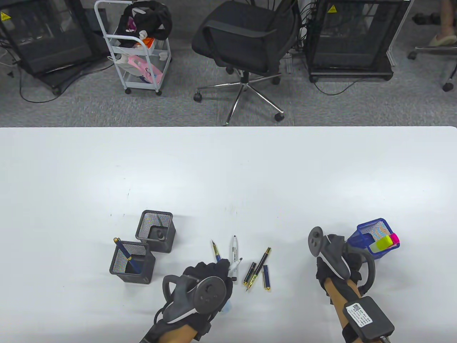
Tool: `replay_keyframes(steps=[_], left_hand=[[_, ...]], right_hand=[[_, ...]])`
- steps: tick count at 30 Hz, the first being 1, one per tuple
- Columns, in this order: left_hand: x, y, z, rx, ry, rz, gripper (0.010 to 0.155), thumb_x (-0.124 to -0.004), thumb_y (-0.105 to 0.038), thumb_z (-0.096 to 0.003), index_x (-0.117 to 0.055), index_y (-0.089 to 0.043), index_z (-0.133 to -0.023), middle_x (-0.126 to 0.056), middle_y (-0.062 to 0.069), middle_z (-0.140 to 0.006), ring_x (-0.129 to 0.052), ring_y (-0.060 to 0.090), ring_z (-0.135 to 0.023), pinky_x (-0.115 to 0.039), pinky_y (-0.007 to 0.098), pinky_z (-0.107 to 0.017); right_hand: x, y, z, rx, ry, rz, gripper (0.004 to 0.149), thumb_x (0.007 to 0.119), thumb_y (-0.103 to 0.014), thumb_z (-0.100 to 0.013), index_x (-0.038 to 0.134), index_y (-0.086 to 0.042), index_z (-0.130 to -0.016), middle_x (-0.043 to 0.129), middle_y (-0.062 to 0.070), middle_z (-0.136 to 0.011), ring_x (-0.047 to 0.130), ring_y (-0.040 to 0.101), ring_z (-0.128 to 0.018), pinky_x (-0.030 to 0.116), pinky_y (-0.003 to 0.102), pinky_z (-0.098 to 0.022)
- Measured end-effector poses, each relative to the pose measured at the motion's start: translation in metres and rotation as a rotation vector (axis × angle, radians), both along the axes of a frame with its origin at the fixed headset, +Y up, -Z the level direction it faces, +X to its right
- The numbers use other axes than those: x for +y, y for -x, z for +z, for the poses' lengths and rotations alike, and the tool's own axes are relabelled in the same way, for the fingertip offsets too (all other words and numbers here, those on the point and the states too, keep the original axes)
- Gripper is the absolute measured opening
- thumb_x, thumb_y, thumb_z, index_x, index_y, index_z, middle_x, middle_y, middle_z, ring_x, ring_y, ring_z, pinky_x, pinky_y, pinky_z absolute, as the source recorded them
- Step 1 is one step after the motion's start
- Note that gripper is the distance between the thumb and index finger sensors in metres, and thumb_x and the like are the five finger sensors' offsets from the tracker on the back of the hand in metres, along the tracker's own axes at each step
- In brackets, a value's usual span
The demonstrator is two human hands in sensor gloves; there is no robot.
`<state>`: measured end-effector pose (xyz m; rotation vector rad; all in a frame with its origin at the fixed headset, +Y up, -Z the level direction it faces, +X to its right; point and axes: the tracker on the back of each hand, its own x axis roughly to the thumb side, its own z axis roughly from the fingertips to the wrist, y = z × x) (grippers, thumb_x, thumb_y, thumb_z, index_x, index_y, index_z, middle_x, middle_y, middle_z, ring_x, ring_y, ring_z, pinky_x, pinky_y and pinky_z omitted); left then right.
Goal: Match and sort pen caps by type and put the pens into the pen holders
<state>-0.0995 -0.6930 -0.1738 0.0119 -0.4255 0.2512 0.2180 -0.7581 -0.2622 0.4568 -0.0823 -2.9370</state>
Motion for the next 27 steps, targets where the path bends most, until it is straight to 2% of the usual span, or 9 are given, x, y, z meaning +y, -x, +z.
replay_keyframes(steps=[8,14,20,27], left_hand=[[-0.0013,-0.0012,0.0001,-0.001,0.013,-0.012,0.055,-0.077,-0.039,-0.0471,-0.081,-0.007,-0.092,-0.103,0.015,-0.066,-0.103,0.028,-0.044,-0.082,0.062,-0.044],[-0.0021,-0.0020,-0.0002,0.000,0.022,-0.018,0.055,-0.078,-0.039,-0.0470,-0.081,-0.007,-0.092,-0.103,0.015,-0.066,-0.103,0.028,-0.044,-0.082,0.062,-0.044],[-0.0029,-0.0033,-0.0009,-0.001,0.024,-0.025,0.055,-0.078,-0.039,-0.0469,-0.081,-0.007,-0.092,-0.103,0.015,-0.066,-0.103,0.028,-0.044,-0.082,0.062,-0.044],[-0.0034,-0.0031,-0.0015,0.002,0.031,-0.031,0.055,-0.078,-0.039,-0.0468,-0.082,-0.007,-0.092,-0.103,0.015,-0.067,-0.103,0.028,-0.044,-0.082,0.062,-0.045]], right_hand=[[-0.0032,0.0080,0.0005,0.053,-0.022,0.063,0.049,0.100,-0.030,-0.039,0.087,-0.009,-0.080,0.103,0.022,-0.064,0.107,0.028,-0.040,0.089,0.032,-0.022],[-0.0033,0.0080,-0.0001,0.058,-0.037,0.041,0.047,0.102,-0.031,-0.038,0.088,-0.016,-0.080,0.103,0.015,-0.067,0.107,0.028,-0.042,0.089,0.033,-0.024],[-0.0036,0.0028,-0.0018,0.038,-0.027,-0.044,0.058,0.103,-0.028,-0.037,0.080,-0.010,-0.087,0.101,0.017,-0.069,0.106,0.029,-0.045,0.089,0.035,-0.027],[-0.0060,0.0025,-0.0036,0.077,0.032,-0.095,0.051,0.100,-0.025,-0.039,0.085,-0.012,-0.085,0.097,0.021,-0.074,0.102,0.033,-0.049,0.087,0.039,-0.034]])
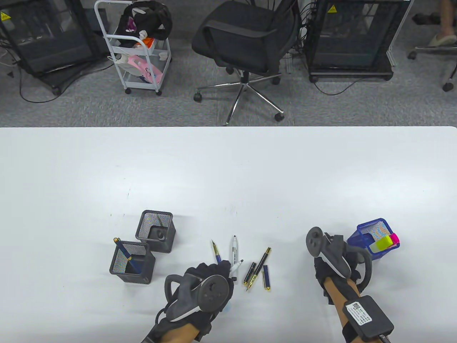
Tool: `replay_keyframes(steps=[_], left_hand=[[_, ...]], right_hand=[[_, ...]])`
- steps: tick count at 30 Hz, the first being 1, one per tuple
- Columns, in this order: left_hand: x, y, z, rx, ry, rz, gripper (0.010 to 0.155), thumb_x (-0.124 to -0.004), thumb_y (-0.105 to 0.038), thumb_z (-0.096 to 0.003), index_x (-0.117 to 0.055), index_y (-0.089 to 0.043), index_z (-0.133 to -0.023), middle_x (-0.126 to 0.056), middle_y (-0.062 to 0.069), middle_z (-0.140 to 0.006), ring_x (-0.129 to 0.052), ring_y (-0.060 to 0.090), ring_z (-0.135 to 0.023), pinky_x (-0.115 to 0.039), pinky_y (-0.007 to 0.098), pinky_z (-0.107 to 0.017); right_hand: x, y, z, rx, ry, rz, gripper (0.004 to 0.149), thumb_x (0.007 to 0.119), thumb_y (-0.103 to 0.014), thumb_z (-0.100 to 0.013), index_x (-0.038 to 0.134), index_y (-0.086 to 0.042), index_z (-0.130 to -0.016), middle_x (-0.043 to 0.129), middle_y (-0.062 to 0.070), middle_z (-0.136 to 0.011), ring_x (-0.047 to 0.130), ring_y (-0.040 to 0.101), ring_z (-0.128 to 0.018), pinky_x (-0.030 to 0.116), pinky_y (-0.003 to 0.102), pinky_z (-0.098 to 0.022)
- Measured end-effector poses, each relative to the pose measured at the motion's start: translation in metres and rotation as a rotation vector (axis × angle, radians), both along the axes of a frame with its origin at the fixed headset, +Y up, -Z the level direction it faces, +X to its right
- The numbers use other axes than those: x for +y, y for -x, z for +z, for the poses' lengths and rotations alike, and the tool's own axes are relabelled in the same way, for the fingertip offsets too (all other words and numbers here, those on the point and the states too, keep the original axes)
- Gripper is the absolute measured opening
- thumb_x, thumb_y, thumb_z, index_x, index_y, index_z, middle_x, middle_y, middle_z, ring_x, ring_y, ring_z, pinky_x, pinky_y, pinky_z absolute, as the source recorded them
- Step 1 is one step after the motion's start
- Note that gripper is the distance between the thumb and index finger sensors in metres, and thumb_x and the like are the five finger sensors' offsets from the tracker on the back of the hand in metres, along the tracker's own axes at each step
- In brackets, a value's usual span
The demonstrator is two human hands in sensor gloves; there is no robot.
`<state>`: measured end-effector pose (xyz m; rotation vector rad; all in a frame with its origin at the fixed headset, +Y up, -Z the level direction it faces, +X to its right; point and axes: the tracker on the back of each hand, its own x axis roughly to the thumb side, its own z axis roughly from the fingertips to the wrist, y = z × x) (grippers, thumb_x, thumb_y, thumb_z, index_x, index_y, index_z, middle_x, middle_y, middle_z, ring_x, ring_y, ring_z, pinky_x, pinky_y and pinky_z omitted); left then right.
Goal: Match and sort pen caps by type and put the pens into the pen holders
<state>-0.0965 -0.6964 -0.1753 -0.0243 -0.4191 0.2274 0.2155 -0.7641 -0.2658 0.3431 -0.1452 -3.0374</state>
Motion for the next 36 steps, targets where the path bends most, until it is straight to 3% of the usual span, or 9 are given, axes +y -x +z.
replay_keyframes(steps=[6,13,16,19,24,27,31,36], left_hand=[[-0.001,0.000,0.000,0.002,0.005,-0.004,0.055,-0.078,-0.039,-0.0468,-0.081,-0.007,-0.092,-0.103,0.015,-0.067,-0.104,0.028,-0.044,-0.082,0.062,-0.045],[-0.001,0.001,-0.001,0.006,0.010,-0.008,0.055,-0.078,-0.039,-0.0470,-0.081,-0.008,-0.092,-0.103,0.015,-0.067,-0.103,0.029,-0.045,-0.082,0.062,-0.045],[0.000,0.002,-0.001,0.011,0.011,-0.001,0.055,-0.078,-0.039,-0.0471,-0.081,-0.008,-0.093,-0.102,0.015,-0.069,-0.103,0.029,-0.046,-0.081,0.063,-0.046],[0.004,0.005,-0.001,0.018,-0.008,0.025,0.055,-0.079,-0.038,-0.0474,-0.081,-0.009,-0.094,-0.101,0.015,-0.071,-0.102,0.030,-0.048,-0.080,0.063,-0.047],[0.010,0.009,0.001,-0.001,-0.046,0.070,0.054,-0.079,-0.037,-0.0480,-0.080,-0.012,-0.095,-0.098,0.016,-0.075,-0.100,0.032,-0.054,-0.077,0.065,-0.051],[0.013,0.010,0.003,-0.022,-0.065,0.089,0.053,-0.079,-0.037,-0.0483,-0.080,-0.013,-0.096,-0.096,0.017,-0.078,-0.099,0.032,-0.057,-0.076,0.067,-0.052],[0.015,0.010,0.005,-0.043,-0.079,0.097,0.053,-0.080,-0.036,-0.0485,-0.080,-0.015,-0.097,-0.094,0.017,-0.081,-0.097,0.033,-0.060,-0.073,0.068,-0.054],[0.016,0.007,0.008,-0.100,-0.083,0.108,0.052,-0.079,-0.035,-0.0486,-0.080,-0.016,-0.097,-0.092,0.017,-0.083,-0.095,0.034,-0.063,-0.071,0.070,-0.056]], right_hand=[[0.000,-0.002,-0.001,-0.002,0.056,-0.049,0.045,0.094,-0.027,-0.043,0.085,-0.012,-0.084,0.092,0.021,-0.080,0.098,0.038,-0.055,0.084,0.043,-0.038],[-0.004,0.005,0.001,0.063,0.098,0.071,0.048,0.087,-0.032,-0.046,0.081,-0.006,-0.085,0.089,0.023,-0.080,0.095,0.039,-0.056,0.082,0.046,-0.041],[0.007,0.004,0.002,0.067,0.119,0.003,0.050,0.085,-0.034,-0.047,0.077,-0.005,-0.087,0.086,0.025,-0.083,0.093,0.041,-0.059,0.081,0.047,-0.043],[0.037,0.011,0.008,0.131,0.033,-0.173,0.051,0.084,-0.034,-0.046,0.076,-0.004,-0.087,0.085,0.026,-0.085,0.097,0.040,-0.060,0.083,0.046,-0.041],[0.080,0.046,0.031,0.394,-0.099,-0.341,0.049,0.087,-0.034,-0.044,0.077,-0.006,-0.084,0.096,0.023,-0.074,0.106,0.034,-0.052,0.089,0.042,-0.034],[0.091,0.068,0.048,0.544,-0.158,-0.382,0.050,0.091,-0.035,-0.042,0.080,-0.007,-0.081,0.099,0.021,-0.069,0.108,0.031,-0.046,0.090,0.040,-0.031],[0.098,0.086,0.065,0.728,-0.233,-0.412,0.049,0.094,-0.032,-0.039,0.081,-0.010,-0.081,0.098,0.019,-0.071,0.106,0.030,-0.047,0.089,0.042,-0.037],[0.103,0.093,0.079,0.802,-0.310,-0.447,0.047,0.095,-0.026,-0.037,0.083,-0.014,-0.081,0.096,0.019,-0.074,0.105,0.031,-0.050,0.089,0.044,-0.041]])
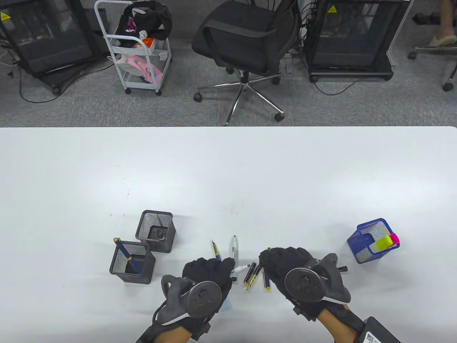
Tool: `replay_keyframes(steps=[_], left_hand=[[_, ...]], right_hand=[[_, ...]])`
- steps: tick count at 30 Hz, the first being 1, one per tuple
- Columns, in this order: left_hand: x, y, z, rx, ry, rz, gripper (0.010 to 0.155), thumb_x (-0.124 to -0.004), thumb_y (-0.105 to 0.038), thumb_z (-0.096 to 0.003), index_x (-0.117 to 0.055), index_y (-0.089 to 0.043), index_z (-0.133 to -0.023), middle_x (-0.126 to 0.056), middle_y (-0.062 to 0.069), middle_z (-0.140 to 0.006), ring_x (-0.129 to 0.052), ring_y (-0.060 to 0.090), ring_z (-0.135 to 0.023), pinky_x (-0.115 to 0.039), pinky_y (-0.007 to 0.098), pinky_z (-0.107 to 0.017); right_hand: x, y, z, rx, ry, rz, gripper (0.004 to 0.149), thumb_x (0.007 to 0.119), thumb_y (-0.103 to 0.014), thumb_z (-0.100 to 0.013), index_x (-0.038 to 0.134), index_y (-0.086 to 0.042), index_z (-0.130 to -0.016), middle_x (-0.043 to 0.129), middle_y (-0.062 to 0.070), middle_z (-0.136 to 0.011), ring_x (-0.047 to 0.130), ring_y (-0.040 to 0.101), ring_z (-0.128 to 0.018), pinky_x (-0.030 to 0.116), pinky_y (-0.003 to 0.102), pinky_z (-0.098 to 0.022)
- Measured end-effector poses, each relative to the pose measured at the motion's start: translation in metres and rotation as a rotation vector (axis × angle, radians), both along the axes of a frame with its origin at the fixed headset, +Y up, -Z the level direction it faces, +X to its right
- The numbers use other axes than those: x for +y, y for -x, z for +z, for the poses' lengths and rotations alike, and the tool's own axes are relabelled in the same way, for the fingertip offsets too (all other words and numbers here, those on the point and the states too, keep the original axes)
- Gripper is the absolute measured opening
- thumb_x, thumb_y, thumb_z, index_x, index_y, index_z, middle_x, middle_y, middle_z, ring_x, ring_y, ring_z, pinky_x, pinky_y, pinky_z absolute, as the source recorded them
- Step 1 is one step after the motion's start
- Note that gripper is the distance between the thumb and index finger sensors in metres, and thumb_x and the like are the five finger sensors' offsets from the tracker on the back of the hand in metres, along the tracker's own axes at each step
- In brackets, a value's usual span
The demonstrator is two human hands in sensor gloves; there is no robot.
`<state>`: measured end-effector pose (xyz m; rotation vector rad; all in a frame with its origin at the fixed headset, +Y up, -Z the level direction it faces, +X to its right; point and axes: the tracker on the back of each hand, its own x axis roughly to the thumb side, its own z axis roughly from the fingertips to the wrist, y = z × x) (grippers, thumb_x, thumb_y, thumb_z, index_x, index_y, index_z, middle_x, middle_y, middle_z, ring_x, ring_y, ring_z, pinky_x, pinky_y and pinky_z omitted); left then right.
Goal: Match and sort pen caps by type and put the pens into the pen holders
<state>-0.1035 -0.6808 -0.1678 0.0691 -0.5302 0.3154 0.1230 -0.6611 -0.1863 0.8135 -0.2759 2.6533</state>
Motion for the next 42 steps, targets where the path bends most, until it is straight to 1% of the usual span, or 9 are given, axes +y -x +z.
replay_keyframes(steps=[3,10,21,27,30,32,37,39,42], left_hand=[[0.002,-0.004,0.003,-0.024,-0.018,-0.015,0.052,-0.075,-0.034,-0.0493,-0.079,-0.014,-0.098,-0.091,0.017,-0.083,-0.094,0.034,-0.062,-0.070,0.070,-0.057],[0.004,-0.008,0.007,-0.046,-0.039,-0.019,0.053,-0.071,-0.033,-0.0492,-0.077,-0.013,-0.098,-0.091,0.017,-0.082,-0.093,0.033,-0.061,-0.069,0.070,-0.056],[0.003,-0.011,0.010,-0.105,-0.057,-0.005,0.054,-0.068,-0.033,-0.0486,-0.077,-0.013,-0.098,-0.091,0.016,-0.081,-0.094,0.032,-0.059,-0.070,0.070,-0.056],[-0.004,-0.009,0.007,-0.111,0.026,0.065,0.055,-0.064,-0.033,-0.0467,-0.081,-0.010,-0.094,-0.096,0.016,-0.072,-0.095,0.032,-0.051,-0.073,0.070,-0.052],[-0.006,-0.012,0.008,-0.140,0.019,0.061,0.055,-0.062,-0.032,-0.0454,-0.082,-0.008,-0.091,-0.098,0.016,-0.067,-0.096,0.033,-0.047,-0.075,0.070,-0.049],[-0.005,-0.015,0.008,-0.140,0.024,0.067,0.055,-0.061,-0.031,-0.0448,-0.082,-0.006,-0.090,-0.098,0.017,-0.064,-0.096,0.035,-0.045,-0.075,0.071,-0.048],[-0.008,-0.023,0.011,-0.140,-0.062,-0.088,0.055,-0.063,-0.030,-0.0441,-0.086,-0.008,-0.089,-0.099,0.018,-0.067,-0.096,0.038,-0.049,-0.072,0.072,-0.051],[-0.007,-0.023,0.011,-0.127,-0.113,-0.114,0.054,-0.066,-0.031,-0.0446,-0.086,-0.011,-0.090,-0.100,0.018,-0.071,-0.097,0.038,-0.055,-0.072,0.070,-0.053],[0.001,-0.026,0.015,-0.090,-0.199,-0.163,0.052,-0.074,-0.033,-0.0454,-0.088,-0.013,-0.091,-0.100,0.016,-0.080,-0.097,0.037,-0.062,-0.073,0.066,-0.052]], right_hand=[[0.003,0.001,0.006,0.076,-0.030,-0.055,0.045,0.095,-0.023,-0.037,0.084,-0.017,-0.080,0.095,0.018,-0.076,0.105,0.030,-0.053,0.088,0.044,-0.043],[0.004,-0.002,0.008,0.046,-0.060,-0.039,0.044,0.095,-0.023,-0.037,0.085,-0.018,-0.079,0.095,0.017,-0.077,0.105,0.030,-0.053,0.089,0.044,-0.043],[0.003,0.001,0.012,0.130,-0.044,-0.113,0.043,0.094,-0.022,-0.036,0.087,-0.017,-0.078,0.097,0.017,-0.074,0.107,0.029,-0.051,0.090,0.042,-0.041],[-0.004,0.005,0.010,0.149,0.067,-0.207,0.041,0.089,-0.019,-0.034,0.089,-0.012,-0.075,0.100,0.021,-0.066,0.108,0.029,-0.042,0.092,0.042,-0.035],[-0.004,0.007,0.009,0.136,0.136,-0.278,0.040,0.087,-0.019,-0.033,0.091,-0.009,-0.071,0.102,0.023,-0.060,0.109,0.028,-0.035,0.093,0.042,-0.030],[-0.002,0.008,0.008,0.118,0.139,-0.301,0.040,0.087,-0.019,-0.032,0.092,-0.008,-0.069,0.103,0.023,-0.057,0.109,0.028,-0.032,0.094,0.042,-0.028],[-0.016,0.009,0.005,0.110,0.186,-0.274,0.039,0.089,-0.020,-0.030,0.093,-0.008,-0.067,0.104,0.022,-0.056,0.111,0.029,-0.030,0.095,0.042,-0.026],[-0.014,0.007,0.003,0.096,0.174,-0.272,0.039,0.091,-0.021,-0.030,0.093,-0.008,-0.067,0.105,0.022,-0.055,0.111,0.028,-0.030,0.096,0.041,-0.026],[-0.010,0.004,0.002,0.080,0.176,-0.302,0.039,0.093,-0.024,-0.032,0.093,-0.009,-0.069,0.105,0.021,-0.056,0.112,0.027,-0.031,0.096,0.040,-0.027]])
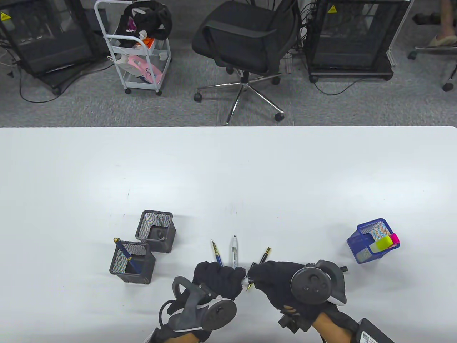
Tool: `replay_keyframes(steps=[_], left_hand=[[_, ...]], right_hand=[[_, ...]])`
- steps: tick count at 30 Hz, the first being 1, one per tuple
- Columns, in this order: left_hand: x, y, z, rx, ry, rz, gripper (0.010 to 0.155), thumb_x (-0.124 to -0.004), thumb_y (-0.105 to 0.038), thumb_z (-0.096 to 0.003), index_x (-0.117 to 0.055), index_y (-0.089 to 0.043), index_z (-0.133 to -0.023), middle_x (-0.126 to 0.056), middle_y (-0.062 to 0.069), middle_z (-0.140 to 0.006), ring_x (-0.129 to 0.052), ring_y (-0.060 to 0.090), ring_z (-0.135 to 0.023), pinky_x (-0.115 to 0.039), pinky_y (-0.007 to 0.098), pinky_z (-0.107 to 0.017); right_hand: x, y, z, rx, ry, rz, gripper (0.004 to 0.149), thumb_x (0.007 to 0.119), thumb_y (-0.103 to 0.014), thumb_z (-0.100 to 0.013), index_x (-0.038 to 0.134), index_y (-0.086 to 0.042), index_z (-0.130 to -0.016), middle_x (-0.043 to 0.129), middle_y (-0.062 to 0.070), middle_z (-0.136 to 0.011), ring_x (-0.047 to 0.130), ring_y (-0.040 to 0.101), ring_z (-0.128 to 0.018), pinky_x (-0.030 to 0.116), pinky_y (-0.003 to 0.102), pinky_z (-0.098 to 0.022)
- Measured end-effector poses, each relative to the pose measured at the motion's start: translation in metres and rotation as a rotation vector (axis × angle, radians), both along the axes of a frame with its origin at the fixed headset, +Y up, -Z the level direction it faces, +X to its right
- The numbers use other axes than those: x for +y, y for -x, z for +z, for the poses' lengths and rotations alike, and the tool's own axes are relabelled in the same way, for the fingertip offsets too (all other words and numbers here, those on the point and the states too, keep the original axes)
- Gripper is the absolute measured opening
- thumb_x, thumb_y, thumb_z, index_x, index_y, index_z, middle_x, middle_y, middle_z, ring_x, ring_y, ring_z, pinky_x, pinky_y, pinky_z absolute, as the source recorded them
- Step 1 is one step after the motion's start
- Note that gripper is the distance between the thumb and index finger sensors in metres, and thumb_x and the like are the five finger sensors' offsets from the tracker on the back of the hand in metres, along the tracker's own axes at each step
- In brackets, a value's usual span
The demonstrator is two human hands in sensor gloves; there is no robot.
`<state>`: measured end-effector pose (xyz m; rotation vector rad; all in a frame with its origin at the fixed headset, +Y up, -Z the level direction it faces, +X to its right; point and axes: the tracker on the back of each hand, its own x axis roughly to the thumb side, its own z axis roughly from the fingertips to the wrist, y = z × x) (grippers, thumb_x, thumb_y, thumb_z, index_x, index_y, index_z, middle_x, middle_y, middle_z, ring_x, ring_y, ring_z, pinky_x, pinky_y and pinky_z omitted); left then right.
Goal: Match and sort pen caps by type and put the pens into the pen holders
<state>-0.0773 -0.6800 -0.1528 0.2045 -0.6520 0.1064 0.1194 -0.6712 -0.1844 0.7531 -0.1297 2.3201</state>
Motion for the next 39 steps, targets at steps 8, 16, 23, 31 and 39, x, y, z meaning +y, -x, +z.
replay_keyframes(steps=[8,16,23,31,39], left_hand=[[0.006,-0.005,0.008,-0.071,-0.091,0.065,0.052,-0.095,-0.030,-0.0412,-0.090,-0.009,-0.089,-0.102,0.017,-0.079,-0.102,0.032,-0.055,-0.080,0.061,-0.048],[0.015,0.013,-0.002,-0.080,-0.034,0.180,0.056,-0.098,-0.027,-0.0402,-0.085,-0.011,-0.092,-0.103,0.015,-0.078,-0.108,0.025,-0.042,-0.088,0.055,-0.042],[0.056,0.073,-0.023,0.045,0.020,0.445,0.081,-0.097,-0.027,-0.0427,-0.052,-0.033,-0.110,-0.101,0.016,-0.078,-0.111,0.026,-0.041,-0.090,0.055,-0.044],[0.100,0.136,-0.047,0.240,-0.070,0.550,0.061,-0.092,-0.026,-0.0461,-0.071,-0.032,-0.103,-0.102,0.017,-0.077,-0.114,0.031,-0.046,-0.089,0.057,-0.045],[0.111,0.155,-0.062,0.482,-0.174,0.367,0.044,-0.084,-0.024,-0.0487,-0.078,-0.021,-0.092,-0.099,0.014,-0.086,-0.110,0.035,-0.059,-0.083,0.061,-0.050]], right_hand=[[0.002,0.003,0.004,-0.015,0.018,-0.073,0.046,0.097,-0.029,-0.034,0.086,-0.008,-0.073,0.105,0.018,-0.055,0.113,0.024,-0.031,0.097,0.037,-0.025],[0.002,-0.006,0.002,-0.037,0.022,-0.125,0.057,0.093,-0.037,-0.036,0.076,-0.008,-0.082,0.103,0.016,-0.062,0.113,0.025,-0.039,0.096,0.037,-0.029],[-0.002,-0.028,-0.006,-0.081,0.055,-0.084,0.059,0.090,-0.041,-0.038,0.076,-0.008,-0.085,0.102,0.017,-0.065,0.112,0.027,-0.042,0.095,0.038,-0.032],[-0.002,-0.040,-0.011,-0.107,0.053,-0.044,0.059,0.088,-0.042,-0.039,0.076,-0.008,-0.086,0.102,0.018,-0.066,0.112,0.028,-0.043,0.095,0.039,-0.032],[-0.004,-0.040,-0.012,-0.109,0.060,0.016,0.059,0.086,-0.044,-0.040,0.075,-0.009,-0.087,0.100,0.018,-0.068,0.111,0.029,-0.046,0.094,0.040,-0.034]])
